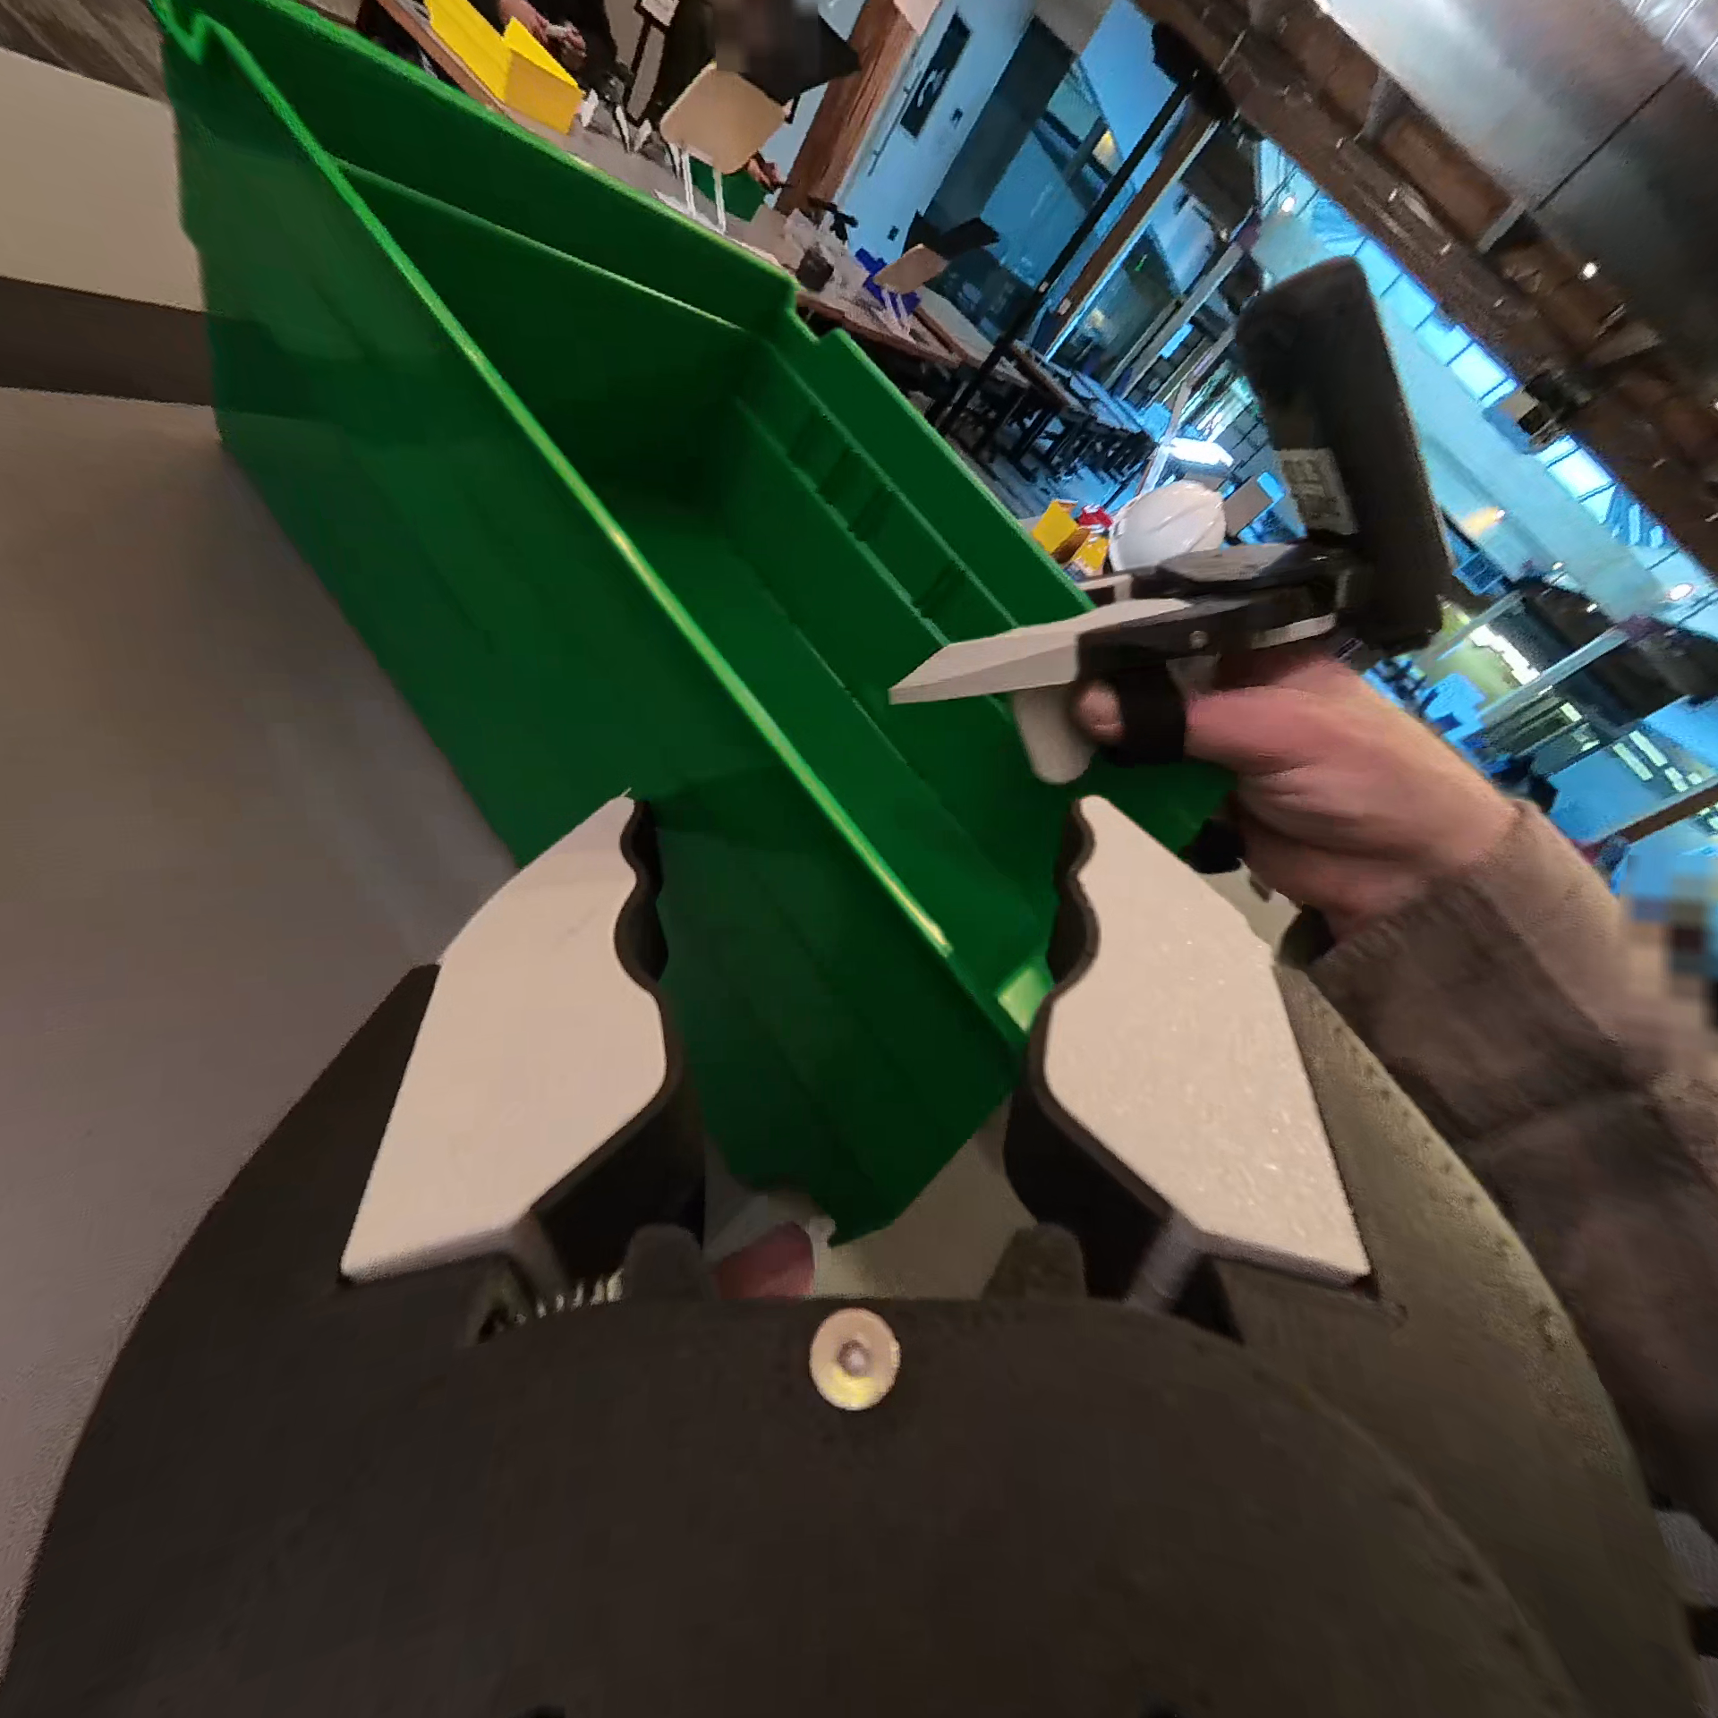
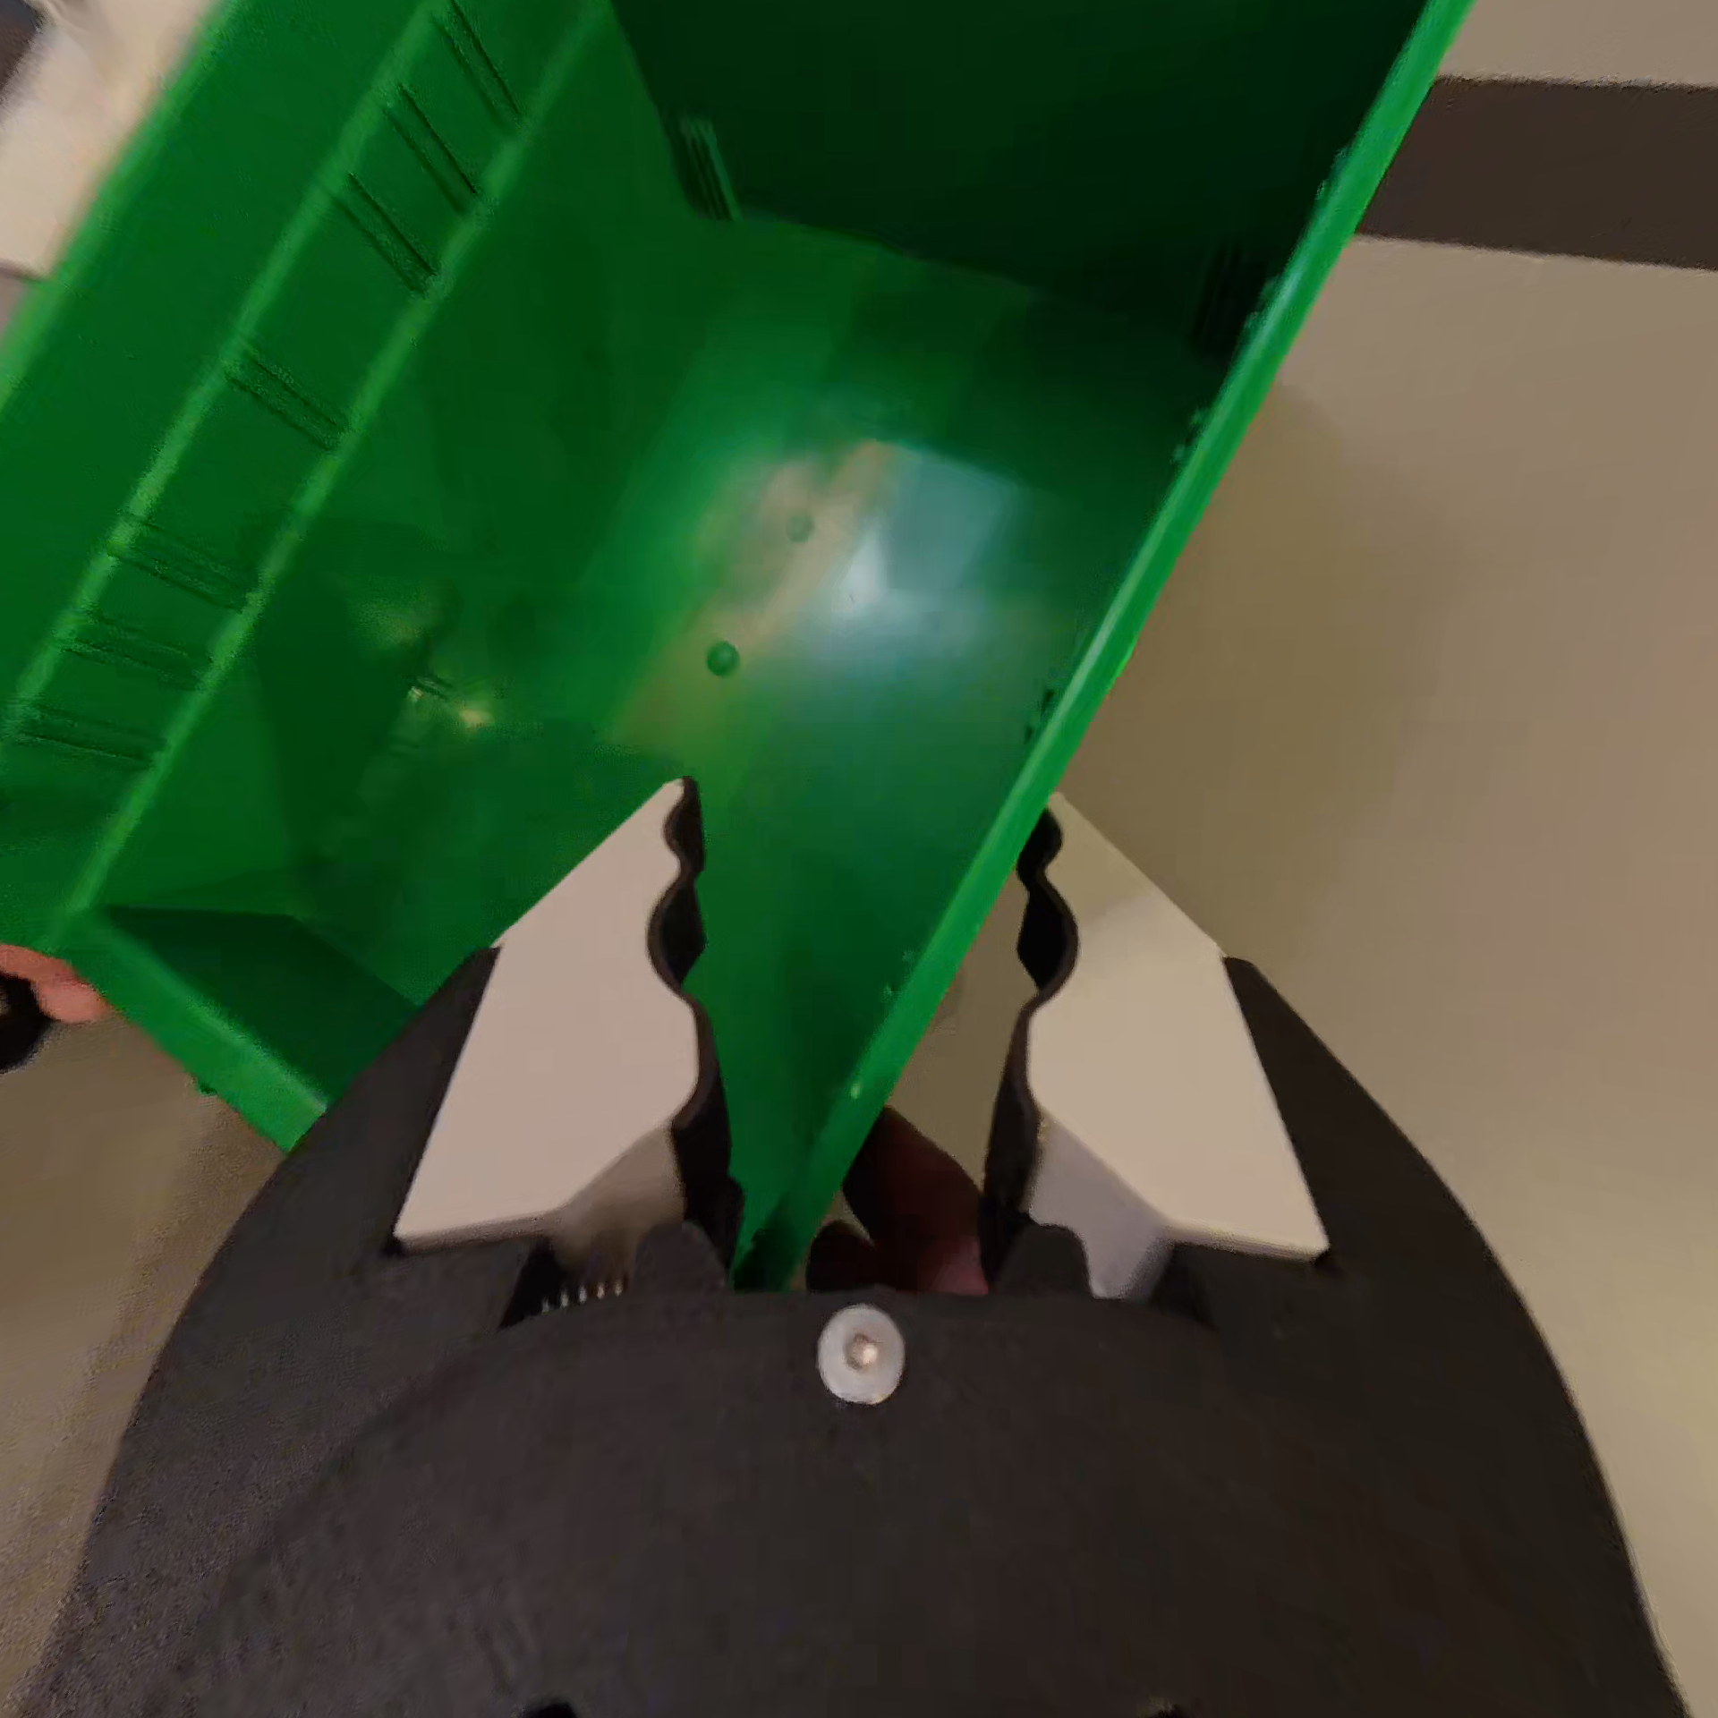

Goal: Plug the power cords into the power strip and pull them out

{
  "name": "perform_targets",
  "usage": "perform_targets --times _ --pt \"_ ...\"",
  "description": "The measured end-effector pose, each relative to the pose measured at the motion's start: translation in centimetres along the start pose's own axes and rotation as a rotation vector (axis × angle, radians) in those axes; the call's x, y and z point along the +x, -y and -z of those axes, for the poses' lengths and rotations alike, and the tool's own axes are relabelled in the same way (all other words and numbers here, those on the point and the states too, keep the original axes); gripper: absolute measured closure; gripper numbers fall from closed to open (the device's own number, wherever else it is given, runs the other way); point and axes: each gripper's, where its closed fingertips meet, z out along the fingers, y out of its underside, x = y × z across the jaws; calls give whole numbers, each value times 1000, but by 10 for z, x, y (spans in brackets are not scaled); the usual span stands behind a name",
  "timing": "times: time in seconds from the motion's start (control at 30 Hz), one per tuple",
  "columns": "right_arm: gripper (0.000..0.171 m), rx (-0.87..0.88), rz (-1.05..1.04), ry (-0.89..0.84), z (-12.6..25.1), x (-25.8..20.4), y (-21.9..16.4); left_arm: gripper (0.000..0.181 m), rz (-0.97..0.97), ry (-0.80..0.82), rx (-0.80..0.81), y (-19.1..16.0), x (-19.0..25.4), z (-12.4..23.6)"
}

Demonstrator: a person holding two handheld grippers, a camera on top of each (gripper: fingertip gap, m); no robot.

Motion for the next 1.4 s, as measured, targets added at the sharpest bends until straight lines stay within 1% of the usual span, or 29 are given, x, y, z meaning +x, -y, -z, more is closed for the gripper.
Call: perform_targets --times 0.1,0.2,0.27,0.37,0.5,0.57,0.63,0.8,0.87,0.9,0.93,0.97,1.0,1.1,1.13,1.2,1.27,1.33,1.4 --pt "122 -73 41 -25 4 27 -3 100 57 -41 -1 -3 14 -14" --pt "127 -111 100 -40 8 53 -1 101 96 -78 8 -7 27 -30" --pt "127 -147 145 -44 10 70 0 102 106 -91 7 -9 33 -43" --pt "129 -158 157 -70 12 99 8 103 142 -108 -9 -10 38 -65" --pt "132 -169 167 -105 11 133 20 103 124 -102 -23 -10 41 -93" --pt "132 -174 138 -94 10 141 22 101 114 -105 -30 -6 40 -103" --pt "133 -168 119 -96 13 147 22 98 73 -120 -69 -5 39 -112" --pt "136 -128 54 -103 25 155 15 103 90 -125 -99 1 34 -129" --pt "134 -124 48 -88 26 156 14 100 96 -140 -95 3 36 -131" --pt "129 -129 58 -114 28 160 14 98 102 -157 -95 2 37 -130" --pt "120 -118 67 -163 33 167 16 99 111 -184 -108 1 39 -128" --pt "110 -69 66 -209 41 173 23 96 123 -201 -112 1 40 -124" --pt "103 -7 57 -252 52 178 32 95 131 -212 -95 4 41 -118" --pt "71 158 73 -390 101 182 54 92 27 -215 -63 18 46 -88" --pt "67 225 83 -417 121 176 63 92 -5 -212 -41 26 47 -73" --pt "69 353 137 -444 159 148 80 92 -55 -208 -5 41 49 -36" --pt "71 408 204 -405 181 106 87 93 -126 -157 15 53 40 6" --pt "72 424 265 -340 190 62 85 95 -223 -78 -20 56 23 49" --pt "82 419 318 -230 185 14 73 99 -297 6 -50 55 3 94"
